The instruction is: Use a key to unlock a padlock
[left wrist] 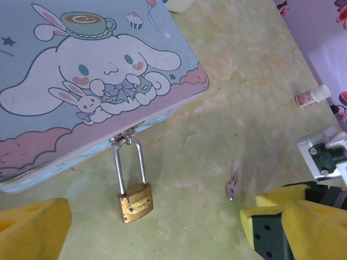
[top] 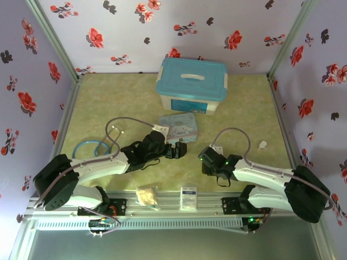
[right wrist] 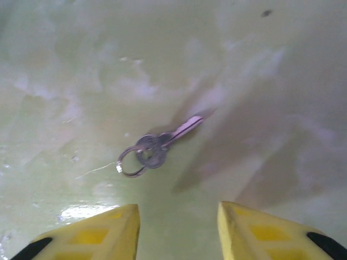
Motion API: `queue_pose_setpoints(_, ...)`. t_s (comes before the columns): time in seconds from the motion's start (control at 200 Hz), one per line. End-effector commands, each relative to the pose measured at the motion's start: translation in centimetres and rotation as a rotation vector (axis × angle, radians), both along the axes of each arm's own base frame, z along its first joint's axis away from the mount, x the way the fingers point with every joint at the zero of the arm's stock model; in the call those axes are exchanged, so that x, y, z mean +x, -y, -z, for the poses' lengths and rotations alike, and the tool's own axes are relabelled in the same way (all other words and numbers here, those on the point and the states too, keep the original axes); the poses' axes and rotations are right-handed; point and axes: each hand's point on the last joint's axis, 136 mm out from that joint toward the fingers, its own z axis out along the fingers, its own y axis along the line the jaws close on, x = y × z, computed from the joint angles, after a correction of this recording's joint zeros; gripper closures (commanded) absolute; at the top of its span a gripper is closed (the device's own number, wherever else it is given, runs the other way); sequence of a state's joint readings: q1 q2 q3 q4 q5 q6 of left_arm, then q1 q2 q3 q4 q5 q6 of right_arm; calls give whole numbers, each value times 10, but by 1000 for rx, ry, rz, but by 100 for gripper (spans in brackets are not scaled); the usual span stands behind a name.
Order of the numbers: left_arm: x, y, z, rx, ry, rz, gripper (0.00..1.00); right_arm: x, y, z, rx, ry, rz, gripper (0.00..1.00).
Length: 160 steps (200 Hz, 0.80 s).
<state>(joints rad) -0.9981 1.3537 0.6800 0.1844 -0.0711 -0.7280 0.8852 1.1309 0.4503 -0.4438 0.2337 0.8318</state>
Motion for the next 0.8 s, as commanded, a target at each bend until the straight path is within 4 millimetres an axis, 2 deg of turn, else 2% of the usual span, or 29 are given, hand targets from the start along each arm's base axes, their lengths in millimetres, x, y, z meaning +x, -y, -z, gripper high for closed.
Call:
queue_pose_setpoints(0.0,5,8,-17,-35,32,-10,0,12,1,-20,9,57,-14,54)
queue_pose_setpoints(0.06,6,8,-18,-34,33,-9,0,16,-1,-24,56,48,-1,53)
queue_pose_setpoints(0.215,6,9,-18,-34,38,-7,0,23,-3,-18,112,10,93,47)
queue_pose_setpoints(0.325,7,10,-15,-28,34,-7,0,29,-4,-15,71,3,105,44)
queue_pose_setpoints(0.445,7,10,-10,-15,30,-5,0,34,-3,-12,20,4,89,46)
queue_pose_setpoints(0.585,7,10,-8,-12,29,-5,0,37,-20,-9,69,-2,67,49)
queue_pose_setpoints(0.795,8,12,-2,-13,20,-9,0,36,-23,10,9,-45,70,52)
